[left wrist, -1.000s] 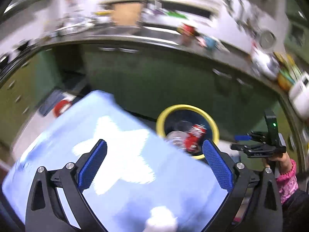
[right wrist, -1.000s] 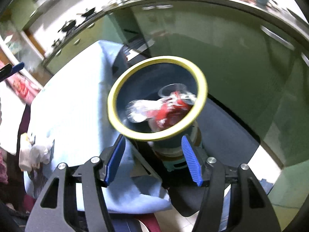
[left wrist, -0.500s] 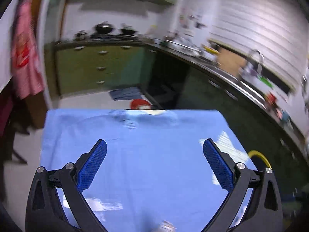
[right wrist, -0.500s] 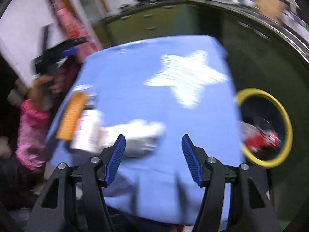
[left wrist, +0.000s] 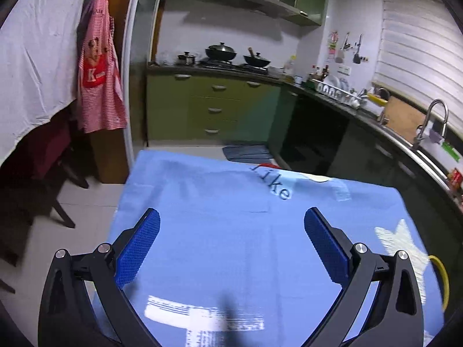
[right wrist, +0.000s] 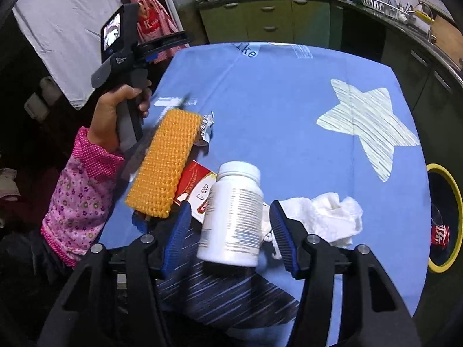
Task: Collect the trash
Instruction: 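Grasp the white pill bottle with the right tool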
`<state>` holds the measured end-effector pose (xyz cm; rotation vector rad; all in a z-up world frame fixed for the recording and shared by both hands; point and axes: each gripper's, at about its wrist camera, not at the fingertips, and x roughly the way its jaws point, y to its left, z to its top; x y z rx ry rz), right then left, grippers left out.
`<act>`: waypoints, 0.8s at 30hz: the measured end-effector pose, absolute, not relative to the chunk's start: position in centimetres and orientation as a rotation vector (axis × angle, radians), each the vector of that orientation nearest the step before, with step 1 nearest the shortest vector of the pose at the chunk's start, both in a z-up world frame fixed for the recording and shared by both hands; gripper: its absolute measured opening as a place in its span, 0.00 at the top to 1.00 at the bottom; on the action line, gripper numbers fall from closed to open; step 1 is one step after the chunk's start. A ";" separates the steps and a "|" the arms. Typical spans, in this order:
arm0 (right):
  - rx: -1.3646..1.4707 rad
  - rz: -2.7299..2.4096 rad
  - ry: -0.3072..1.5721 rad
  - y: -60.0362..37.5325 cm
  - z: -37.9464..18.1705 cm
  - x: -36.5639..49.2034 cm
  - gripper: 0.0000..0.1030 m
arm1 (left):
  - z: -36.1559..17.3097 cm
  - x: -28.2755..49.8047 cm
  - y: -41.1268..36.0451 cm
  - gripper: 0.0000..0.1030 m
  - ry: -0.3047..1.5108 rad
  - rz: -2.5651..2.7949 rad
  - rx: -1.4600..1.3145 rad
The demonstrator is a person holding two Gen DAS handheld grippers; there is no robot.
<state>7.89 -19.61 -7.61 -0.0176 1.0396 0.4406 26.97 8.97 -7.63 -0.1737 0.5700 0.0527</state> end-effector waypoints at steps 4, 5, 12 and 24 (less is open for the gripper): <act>-0.031 0.417 1.051 -19.2 -8.4 7.7 0.51 | -8.5 27.1 8.7 0.05 0.590 0.048 -0.172; -0.032 0.413 1.055 -19.1 -8.7 7.9 0.51 | -8.6 27.2 8.6 0.05 0.592 0.050 -0.161; -0.061 0.373 1.060 -18.6 -10.2 8.4 0.53 | -9.5 27.7 7.7 0.05 0.628 0.034 -0.133; -0.112 0.346 1.035 -17.8 -10.6 7.9 0.56 | -10.0 27.9 6.5 0.05 0.641 0.023 -0.115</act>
